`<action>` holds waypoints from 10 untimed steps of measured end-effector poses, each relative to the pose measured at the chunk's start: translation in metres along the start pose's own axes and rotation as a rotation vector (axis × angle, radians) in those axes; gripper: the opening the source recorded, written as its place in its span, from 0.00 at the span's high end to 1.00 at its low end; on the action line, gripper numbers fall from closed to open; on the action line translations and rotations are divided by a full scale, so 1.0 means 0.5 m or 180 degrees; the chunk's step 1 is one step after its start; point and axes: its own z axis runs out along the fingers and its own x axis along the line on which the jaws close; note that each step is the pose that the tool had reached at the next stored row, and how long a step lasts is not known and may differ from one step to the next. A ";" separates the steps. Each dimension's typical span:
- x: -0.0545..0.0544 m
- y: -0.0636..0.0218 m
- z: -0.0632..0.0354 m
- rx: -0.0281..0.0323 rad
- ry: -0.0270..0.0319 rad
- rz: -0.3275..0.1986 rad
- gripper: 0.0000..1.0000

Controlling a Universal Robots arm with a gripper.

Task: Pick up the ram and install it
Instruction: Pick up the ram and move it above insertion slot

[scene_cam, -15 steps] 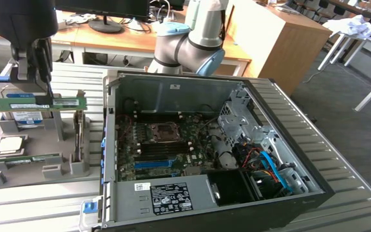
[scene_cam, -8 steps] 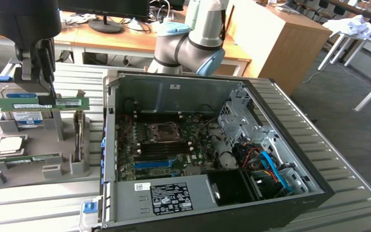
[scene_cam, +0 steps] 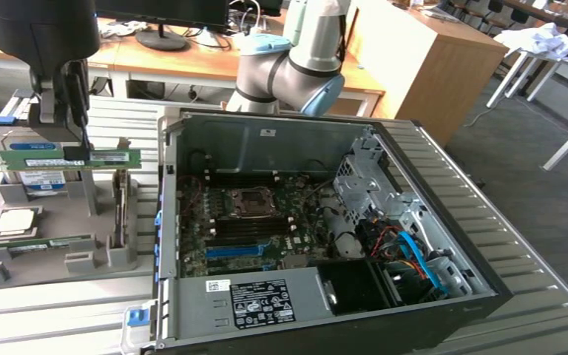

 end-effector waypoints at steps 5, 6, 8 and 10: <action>0.000 -0.005 0.000 0.0000 0.0000 0.0000 0.88; 0.000 -0.006 0.000 0.0000 0.0000 0.0000 0.88; 0.000 -0.008 0.000 0.0000 0.0000 0.0000 0.88; 0.001 -0.010 0.000 0.0000 0.0000 0.0000 0.88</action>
